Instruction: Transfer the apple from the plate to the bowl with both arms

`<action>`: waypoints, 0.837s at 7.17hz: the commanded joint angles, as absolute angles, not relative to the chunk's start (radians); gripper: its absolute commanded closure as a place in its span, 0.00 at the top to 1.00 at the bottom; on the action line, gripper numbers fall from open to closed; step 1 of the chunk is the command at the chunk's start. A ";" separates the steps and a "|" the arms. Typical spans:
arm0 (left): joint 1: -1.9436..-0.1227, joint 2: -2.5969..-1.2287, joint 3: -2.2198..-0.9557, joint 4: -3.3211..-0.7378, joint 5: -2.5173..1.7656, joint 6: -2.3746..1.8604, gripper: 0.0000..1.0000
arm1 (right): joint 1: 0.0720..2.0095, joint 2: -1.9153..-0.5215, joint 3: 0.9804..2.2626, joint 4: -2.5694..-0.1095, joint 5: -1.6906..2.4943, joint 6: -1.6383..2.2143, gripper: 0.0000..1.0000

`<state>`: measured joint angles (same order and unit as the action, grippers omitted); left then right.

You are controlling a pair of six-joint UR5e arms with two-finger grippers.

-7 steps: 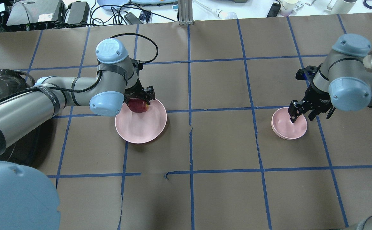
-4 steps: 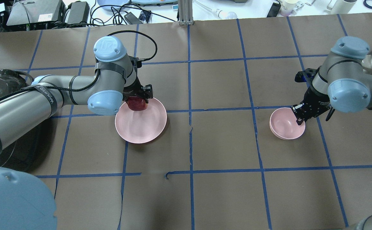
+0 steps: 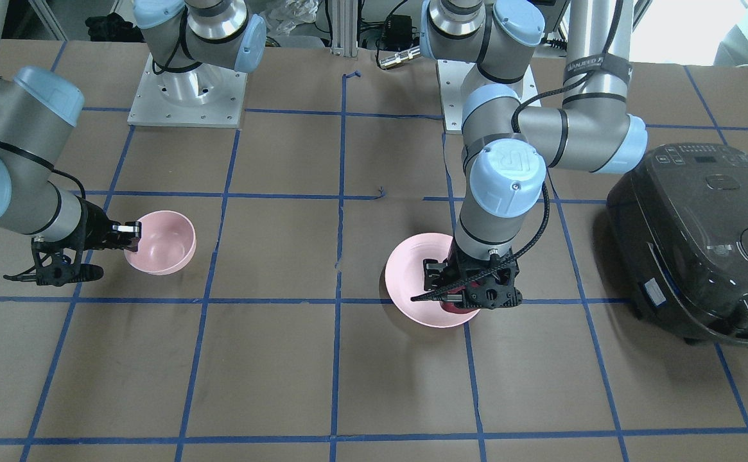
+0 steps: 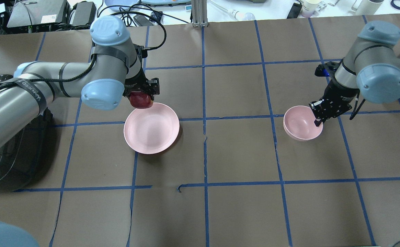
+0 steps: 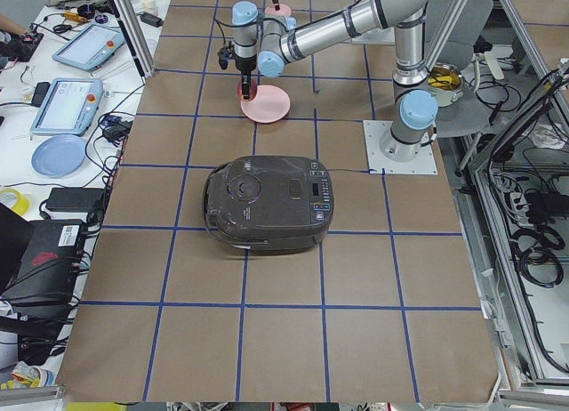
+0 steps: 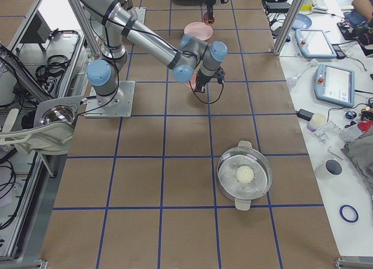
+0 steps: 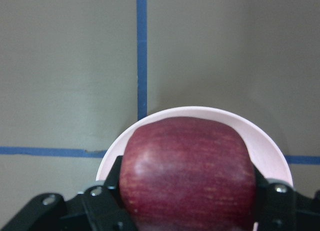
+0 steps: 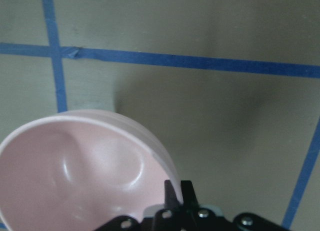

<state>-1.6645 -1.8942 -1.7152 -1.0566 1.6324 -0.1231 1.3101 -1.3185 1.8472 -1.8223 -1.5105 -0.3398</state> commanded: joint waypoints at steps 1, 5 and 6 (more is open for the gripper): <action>-1.666 -1.839 -1.643 -1.178 1.646 -0.111 0.13 | 1.481 -1.319 1.816 -1.782 -1.474 -0.209 0.00; -1.681 -1.799 -1.647 -1.189 1.611 -0.077 0.08 | 1.670 -1.270 1.914 -2.016 -1.361 0.009 0.00; -1.703 -1.798 -1.652 -1.189 1.597 -0.078 0.07 | 1.671 -1.270 1.955 -2.075 -1.361 0.012 0.00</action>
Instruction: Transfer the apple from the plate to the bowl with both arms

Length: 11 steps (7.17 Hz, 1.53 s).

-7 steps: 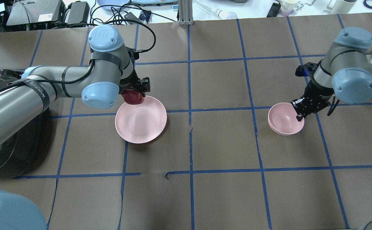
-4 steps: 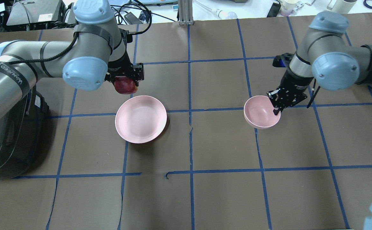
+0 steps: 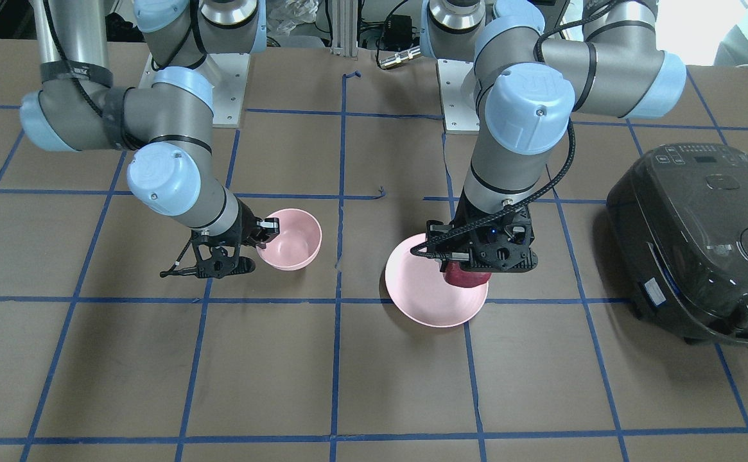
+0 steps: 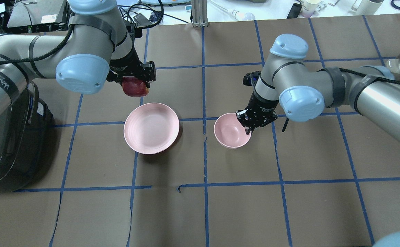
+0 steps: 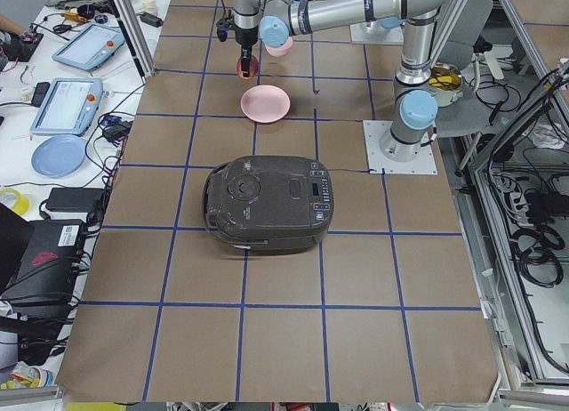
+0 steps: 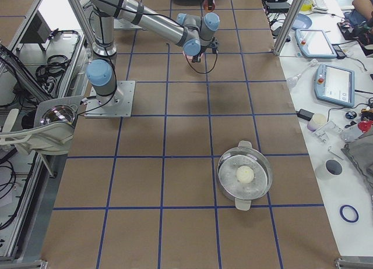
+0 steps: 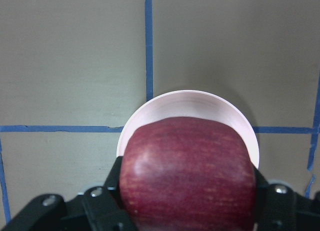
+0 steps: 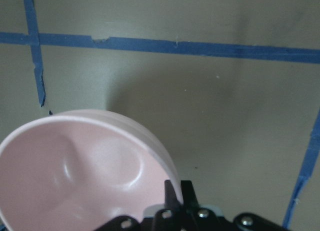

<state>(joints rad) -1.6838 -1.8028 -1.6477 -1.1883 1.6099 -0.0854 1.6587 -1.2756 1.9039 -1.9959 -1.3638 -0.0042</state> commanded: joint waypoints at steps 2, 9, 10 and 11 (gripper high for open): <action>-1.744 -1.779 -1.649 -1.187 1.568 -0.095 0.03 | 1.684 -1.269 1.965 -2.085 -1.361 0.041 0.00; -1.857 -1.819 -1.664 -1.164 1.482 -0.378 0.01 | 1.613 -1.367 1.621 -1.708 -1.532 0.014 1.00; -1.908 -1.830 -1.669 -1.138 1.491 -0.399 0.01 | 1.580 -1.412 1.593 -1.624 -1.576 -0.099 1.00; -1.937 -1.850 -1.669 -1.097 1.490 -0.458 0.01 | 1.568 -1.484 1.588 -1.567 -1.607 -0.129 1.00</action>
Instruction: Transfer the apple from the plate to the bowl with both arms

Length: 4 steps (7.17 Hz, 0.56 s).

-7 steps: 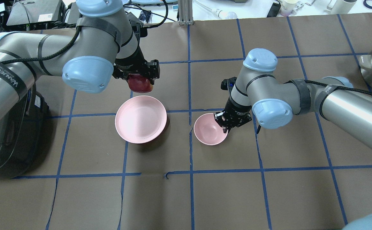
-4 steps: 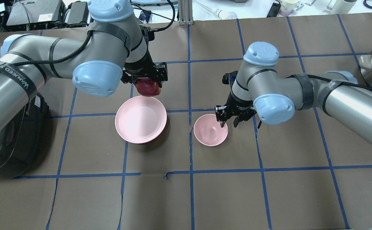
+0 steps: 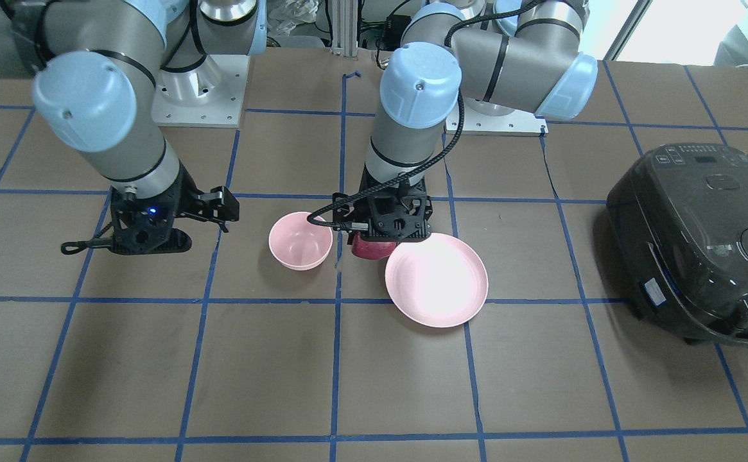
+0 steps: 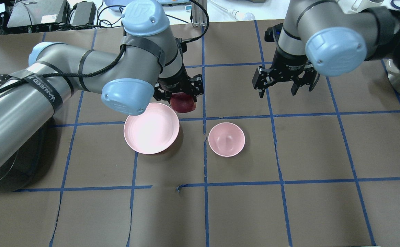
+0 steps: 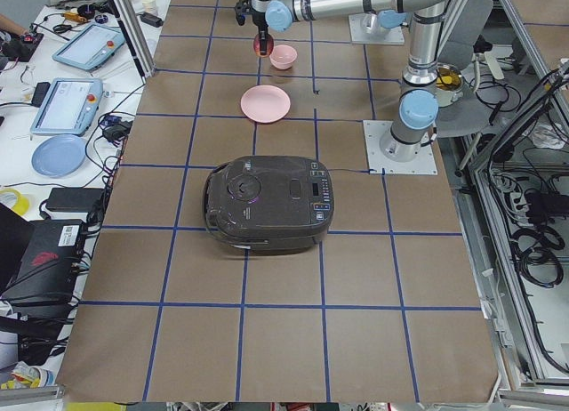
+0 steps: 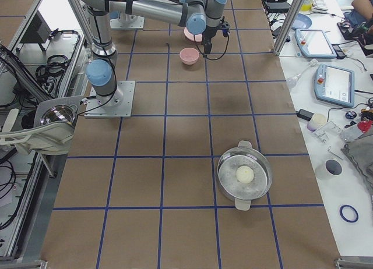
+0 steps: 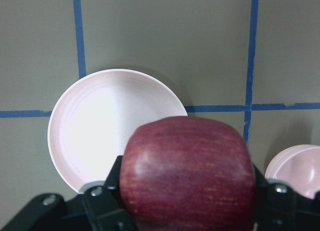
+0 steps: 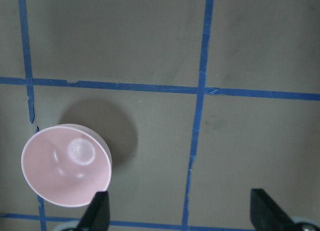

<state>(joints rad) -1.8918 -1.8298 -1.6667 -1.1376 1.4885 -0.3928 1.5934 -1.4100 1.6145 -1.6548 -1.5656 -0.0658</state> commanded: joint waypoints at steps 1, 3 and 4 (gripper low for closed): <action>-1.978 -1.876 -1.680 -1.048 1.515 -0.478 0.01 | 1.568 -1.518 1.580 -1.533 -1.586 -0.130 1.00; -2.074 -1.949 -1.710 -0.965 1.583 -0.631 0.01 | 1.562 -1.517 1.574 -1.584 -1.552 -0.108 1.00; -2.109 -1.972 -1.732 -0.959 1.632 -0.676 0.01 | 1.565 -1.532 1.571 -1.577 -1.555 -0.107 1.00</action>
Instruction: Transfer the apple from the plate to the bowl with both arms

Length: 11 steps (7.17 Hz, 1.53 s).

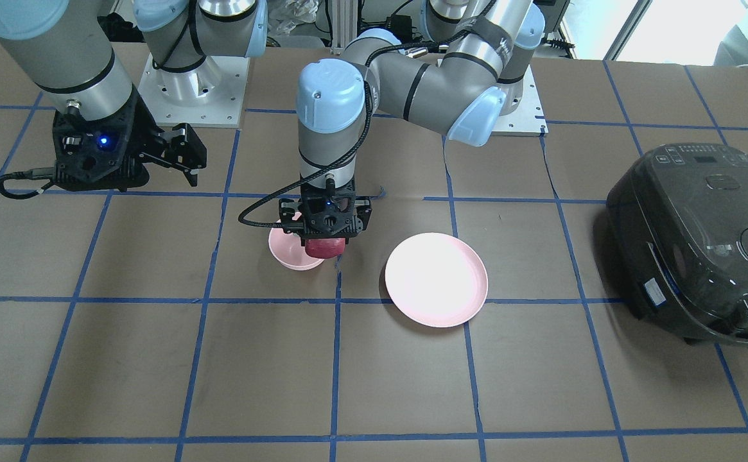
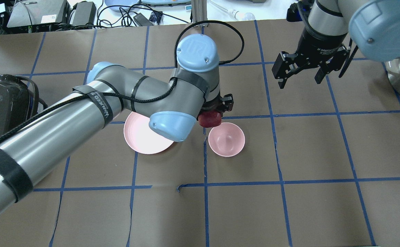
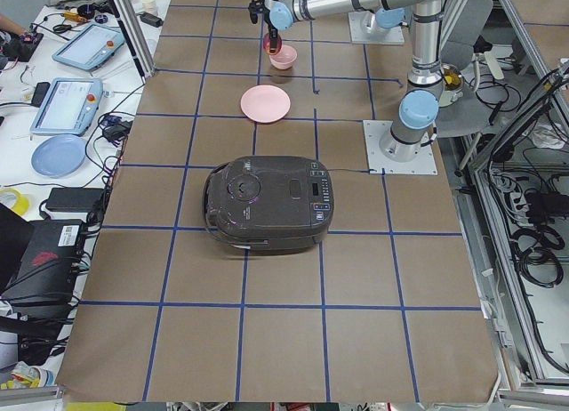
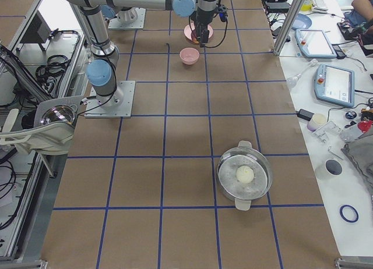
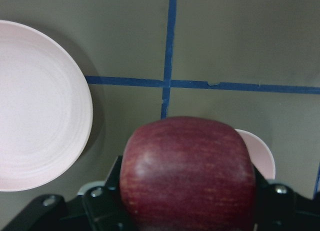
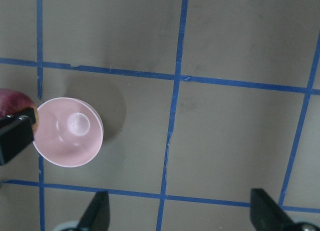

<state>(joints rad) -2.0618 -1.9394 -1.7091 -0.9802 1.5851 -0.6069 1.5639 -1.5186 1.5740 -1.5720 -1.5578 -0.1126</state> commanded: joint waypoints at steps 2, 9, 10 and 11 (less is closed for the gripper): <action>-2.131 -2.009 -1.735 -0.890 1.628 -0.724 0.06 | 1.566 -1.543 1.585 -1.554 -1.571 -0.106 1.00; -2.140 -1.961 -1.764 -0.890 1.637 -0.730 1.00 | 1.580 -1.594 1.585 -1.554 -1.569 -0.030 1.00; -2.100 -1.922 -1.766 -0.899 1.637 -0.709 1.00 | 1.580 -1.594 1.585 -1.554 -1.569 -0.028 1.00; -2.033 -1.873 -1.767 -0.978 1.640 -0.637 1.00 | 1.582 -1.595 1.585 -1.554 -1.571 -0.028 1.00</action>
<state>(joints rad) -2.0978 -1.9253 -1.7645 -0.9160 1.6375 -0.6978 1.5796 -1.5933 1.5843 -1.5541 -1.5696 -0.0348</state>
